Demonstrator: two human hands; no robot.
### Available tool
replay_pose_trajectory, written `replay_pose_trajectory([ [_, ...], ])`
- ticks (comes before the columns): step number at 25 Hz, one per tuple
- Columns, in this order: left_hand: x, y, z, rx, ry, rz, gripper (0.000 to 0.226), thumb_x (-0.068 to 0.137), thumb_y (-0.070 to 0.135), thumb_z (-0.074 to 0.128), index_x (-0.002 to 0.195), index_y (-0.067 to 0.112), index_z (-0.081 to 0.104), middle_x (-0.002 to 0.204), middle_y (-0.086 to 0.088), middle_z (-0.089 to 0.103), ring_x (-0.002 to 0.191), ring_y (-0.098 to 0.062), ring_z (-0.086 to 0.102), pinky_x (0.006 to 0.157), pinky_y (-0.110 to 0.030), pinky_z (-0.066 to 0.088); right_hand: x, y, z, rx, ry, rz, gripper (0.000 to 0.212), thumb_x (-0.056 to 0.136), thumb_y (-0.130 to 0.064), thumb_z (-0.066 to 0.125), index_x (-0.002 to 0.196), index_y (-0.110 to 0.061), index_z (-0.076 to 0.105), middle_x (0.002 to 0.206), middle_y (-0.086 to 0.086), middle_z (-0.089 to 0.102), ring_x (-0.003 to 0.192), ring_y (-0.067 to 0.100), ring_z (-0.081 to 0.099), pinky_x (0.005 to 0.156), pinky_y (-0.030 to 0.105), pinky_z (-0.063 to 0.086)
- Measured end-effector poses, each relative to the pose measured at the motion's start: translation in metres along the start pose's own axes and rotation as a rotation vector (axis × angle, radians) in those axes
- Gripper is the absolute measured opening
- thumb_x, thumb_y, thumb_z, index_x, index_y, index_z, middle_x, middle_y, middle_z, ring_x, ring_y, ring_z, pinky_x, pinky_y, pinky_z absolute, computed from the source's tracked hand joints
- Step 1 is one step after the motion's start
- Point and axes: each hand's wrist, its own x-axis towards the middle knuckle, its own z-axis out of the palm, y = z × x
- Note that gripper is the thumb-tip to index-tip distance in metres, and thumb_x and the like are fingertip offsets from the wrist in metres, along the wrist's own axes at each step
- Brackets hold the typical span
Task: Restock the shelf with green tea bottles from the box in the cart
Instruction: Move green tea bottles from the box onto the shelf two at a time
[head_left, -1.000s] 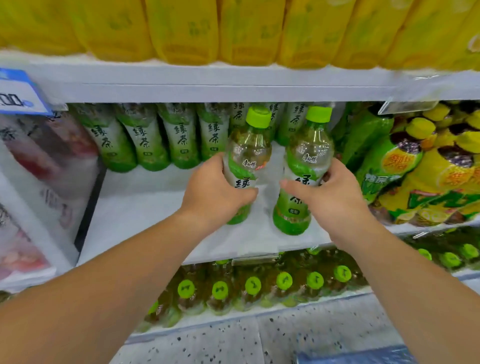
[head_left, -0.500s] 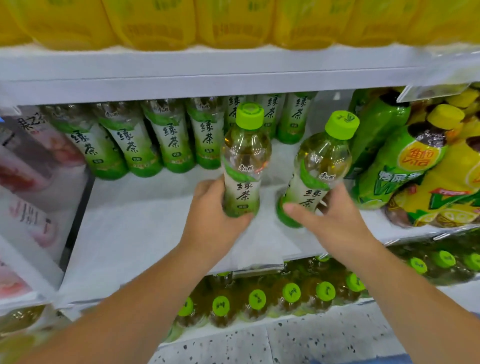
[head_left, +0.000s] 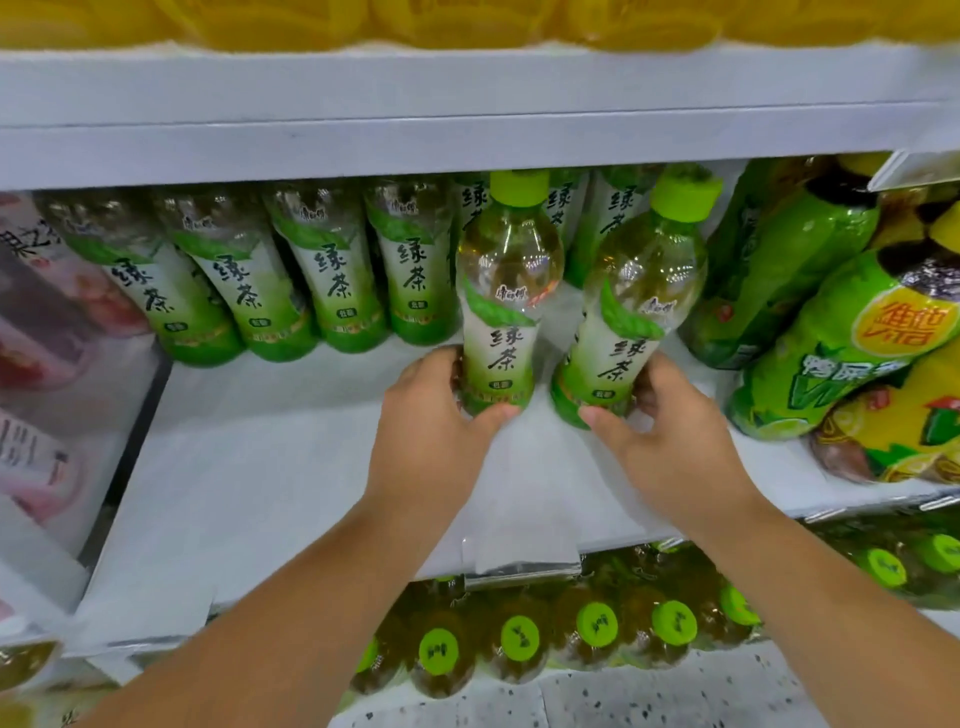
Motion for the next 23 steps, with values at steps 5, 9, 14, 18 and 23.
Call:
replay_pose_trajectory([
  [5, 0.028, 0.003, 0.016, 0.062, 0.071, 0.030, 0.047, 0.075, 0.032, 0.087, 0.112, 0.013, 0.065, 0.108, -0.005, 0.065, 0.093, -0.023, 0.066, 0.082, -0.042, 0.058, 0.042, 0.005, 0.010, -0.020, 0.005, -0.020, 0.040, 0.084, -0.033, 0.079, 0.115, -0.039, 0.054, 0.098, -0.032, 0.062, 0.092, -0.018, 0.057, 0.071, 0.001, 0.041],
  [9, 0.043, 0.003, 0.023, 0.189, 0.136, 0.083, 0.047, 0.075, 0.036, 0.087, 0.103, 0.008, 0.063, 0.101, -0.008, 0.065, 0.089, -0.027, 0.063, 0.075, -0.035, 0.052, 0.070, 0.010, 0.015, -0.015, -0.003, -0.039, 0.044, 0.083, -0.030, 0.080, 0.120, -0.031, 0.057, 0.098, -0.024, 0.066, 0.092, -0.007, 0.063, 0.077, 0.013, 0.048],
  [14, 0.051, 0.000, 0.032, 0.104, 0.190, -0.070, 0.042, 0.074, 0.042, 0.087, 0.089, 0.012, 0.061, 0.076, 0.001, 0.066, 0.078, -0.025, 0.066, 0.073, -0.040, 0.056, 0.089, 0.017, 0.023, 0.012, 0.022, -0.050, 0.041, 0.083, -0.030, 0.080, 0.117, -0.034, 0.056, 0.094, -0.030, 0.063, 0.085, -0.020, 0.059, 0.071, 0.003, 0.043],
  [18, 0.053, -0.005, 0.041, 0.086, 0.256, -0.136, 0.040, 0.074, 0.049, 0.084, 0.079, 0.019, 0.058, 0.064, 0.013, 0.059, 0.067, -0.016, 0.063, 0.064, -0.030, 0.052, 0.099, 0.018, 0.031, 0.080, 0.037, -0.044, 0.039, 0.082, -0.031, 0.079, 0.115, -0.039, 0.058, 0.097, -0.028, 0.068, 0.089, -0.011, 0.065, 0.077, 0.011, 0.050],
  [23, 0.057, -0.009, 0.047, 0.135, 0.284, -0.144, 0.042, 0.076, 0.060, 0.077, 0.077, 0.023, 0.055, 0.063, 0.015, 0.059, 0.065, -0.010, 0.061, 0.054, -0.023, 0.039, 0.108, 0.021, 0.039, 0.150, 0.029, -0.022, 0.042, 0.083, -0.030, 0.080, 0.121, -0.029, 0.062, 0.106, -0.018, 0.072, 0.096, -0.003, 0.068, 0.090, 0.030, 0.057],
])
